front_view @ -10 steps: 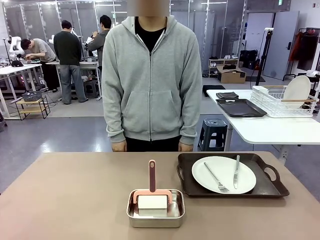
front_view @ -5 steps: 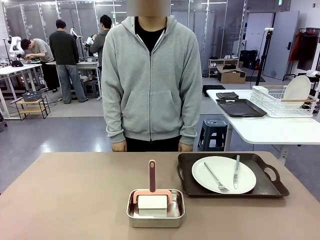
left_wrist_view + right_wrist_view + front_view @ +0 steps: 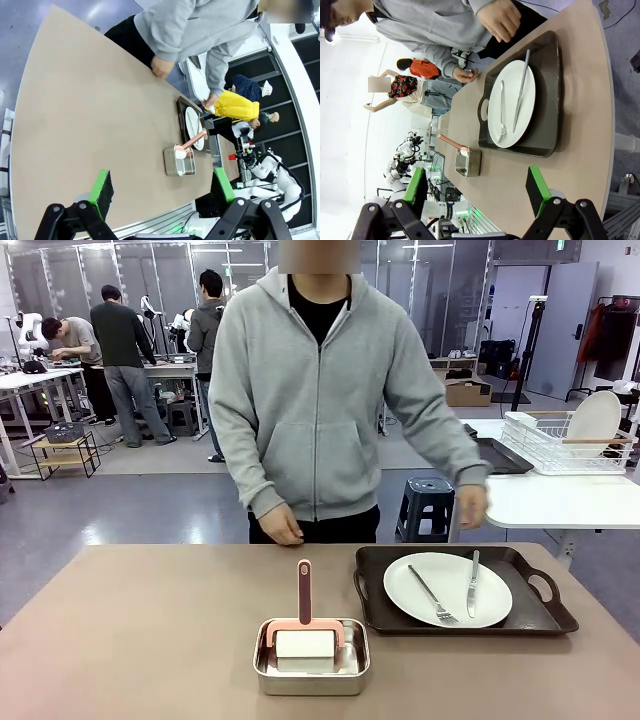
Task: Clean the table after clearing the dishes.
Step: When the right (or left) Handle tray is removed, use the right hand (or left hand) to clean the right (or left) side of the table with the Lint Roller.
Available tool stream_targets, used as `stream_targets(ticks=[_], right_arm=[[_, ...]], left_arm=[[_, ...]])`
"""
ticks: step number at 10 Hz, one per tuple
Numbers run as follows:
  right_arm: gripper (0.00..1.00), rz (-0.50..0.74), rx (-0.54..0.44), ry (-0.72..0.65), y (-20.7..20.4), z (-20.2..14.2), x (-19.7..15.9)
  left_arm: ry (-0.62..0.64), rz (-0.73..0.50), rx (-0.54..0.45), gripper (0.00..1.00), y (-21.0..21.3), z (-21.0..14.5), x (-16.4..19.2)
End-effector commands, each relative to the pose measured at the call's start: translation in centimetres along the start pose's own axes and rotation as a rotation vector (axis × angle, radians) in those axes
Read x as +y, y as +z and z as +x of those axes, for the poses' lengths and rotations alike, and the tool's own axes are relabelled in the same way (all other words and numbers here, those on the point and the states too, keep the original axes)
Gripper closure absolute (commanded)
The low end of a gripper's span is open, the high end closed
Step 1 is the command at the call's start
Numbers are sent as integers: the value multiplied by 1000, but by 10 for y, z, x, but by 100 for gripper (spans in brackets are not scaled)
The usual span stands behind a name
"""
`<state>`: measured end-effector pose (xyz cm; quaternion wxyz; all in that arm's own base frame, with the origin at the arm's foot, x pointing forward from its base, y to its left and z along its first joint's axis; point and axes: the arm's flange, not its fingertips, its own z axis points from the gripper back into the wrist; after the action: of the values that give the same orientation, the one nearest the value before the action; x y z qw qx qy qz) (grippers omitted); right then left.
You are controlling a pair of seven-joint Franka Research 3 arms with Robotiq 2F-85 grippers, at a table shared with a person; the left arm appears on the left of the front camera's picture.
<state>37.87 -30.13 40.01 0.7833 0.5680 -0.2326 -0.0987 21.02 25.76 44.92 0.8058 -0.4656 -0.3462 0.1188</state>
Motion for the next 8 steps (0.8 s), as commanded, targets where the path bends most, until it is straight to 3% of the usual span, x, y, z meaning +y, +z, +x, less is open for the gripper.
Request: stream_targets(ticks=[1, 8], right_arm=[[0, 6, 1, 3, 1, -2, 2], [0, 6, 1, 3, 1, -2, 2]], left_arm=[[9, -14, 1, 0, 3, 2, -3], [9, -14, 1, 0, 3, 2, -3]])
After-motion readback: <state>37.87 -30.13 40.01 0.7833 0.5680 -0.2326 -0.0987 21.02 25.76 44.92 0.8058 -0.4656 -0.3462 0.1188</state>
